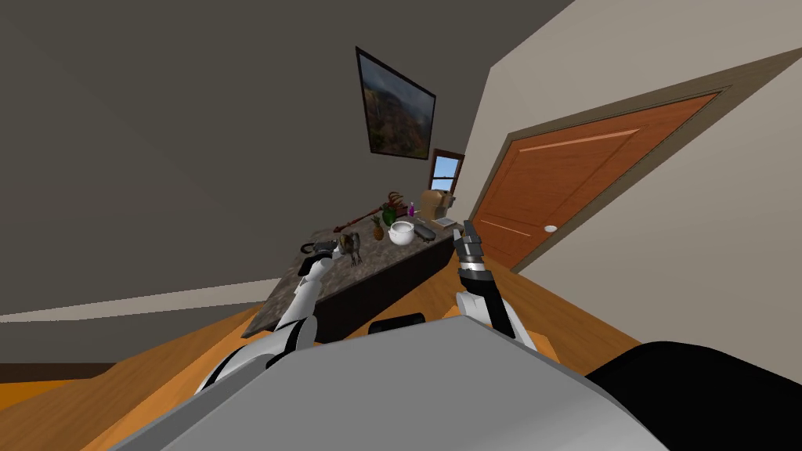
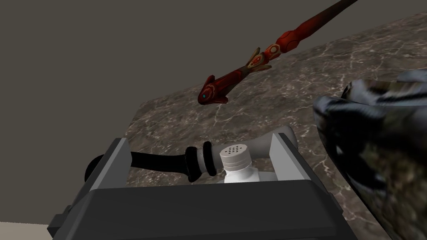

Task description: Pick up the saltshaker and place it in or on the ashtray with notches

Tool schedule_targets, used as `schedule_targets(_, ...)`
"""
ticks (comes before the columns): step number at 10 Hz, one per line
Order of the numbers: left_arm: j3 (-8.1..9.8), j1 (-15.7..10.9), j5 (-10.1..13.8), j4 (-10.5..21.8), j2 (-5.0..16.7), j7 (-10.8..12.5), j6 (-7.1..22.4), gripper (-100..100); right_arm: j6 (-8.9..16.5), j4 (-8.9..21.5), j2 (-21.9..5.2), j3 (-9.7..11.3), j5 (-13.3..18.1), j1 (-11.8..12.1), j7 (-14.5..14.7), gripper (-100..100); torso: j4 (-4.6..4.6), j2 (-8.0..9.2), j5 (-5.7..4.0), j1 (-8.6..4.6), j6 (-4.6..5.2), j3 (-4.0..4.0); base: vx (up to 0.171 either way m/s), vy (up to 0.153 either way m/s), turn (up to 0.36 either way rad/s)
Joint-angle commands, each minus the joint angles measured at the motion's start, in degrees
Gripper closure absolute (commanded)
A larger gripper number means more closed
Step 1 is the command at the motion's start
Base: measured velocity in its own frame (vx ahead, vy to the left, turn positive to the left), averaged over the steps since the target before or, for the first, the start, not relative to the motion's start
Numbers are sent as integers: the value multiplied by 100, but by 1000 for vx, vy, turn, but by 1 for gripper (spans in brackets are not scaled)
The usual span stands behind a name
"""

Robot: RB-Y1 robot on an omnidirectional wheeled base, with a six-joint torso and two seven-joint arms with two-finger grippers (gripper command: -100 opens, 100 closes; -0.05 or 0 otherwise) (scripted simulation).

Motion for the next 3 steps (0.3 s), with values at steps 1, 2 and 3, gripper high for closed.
schedule_targets(1, 0, 0, 0, 0, 0, 0, 0, 0, 0, 0, 0, 0, 0, 0, 0, 0, 0, 0, 0, 0, 0, 0, 0, 0, 0)
schedule_targets(2, 0, 0, 0, 0, 0, 0, 0, 0, 0, 0, 0, 0, 0, 0, 0, 0, 0, 0, 0, 0, 0, 0, 0, 0, 0)
schedule_targets(3, 0, 0, 0, 0, 0, 0, 0, 0, 0, 0, 0, 0, 0, 0, 0, 0, 0, 0, 0, 1, 0, 0, 0, 0, 0)
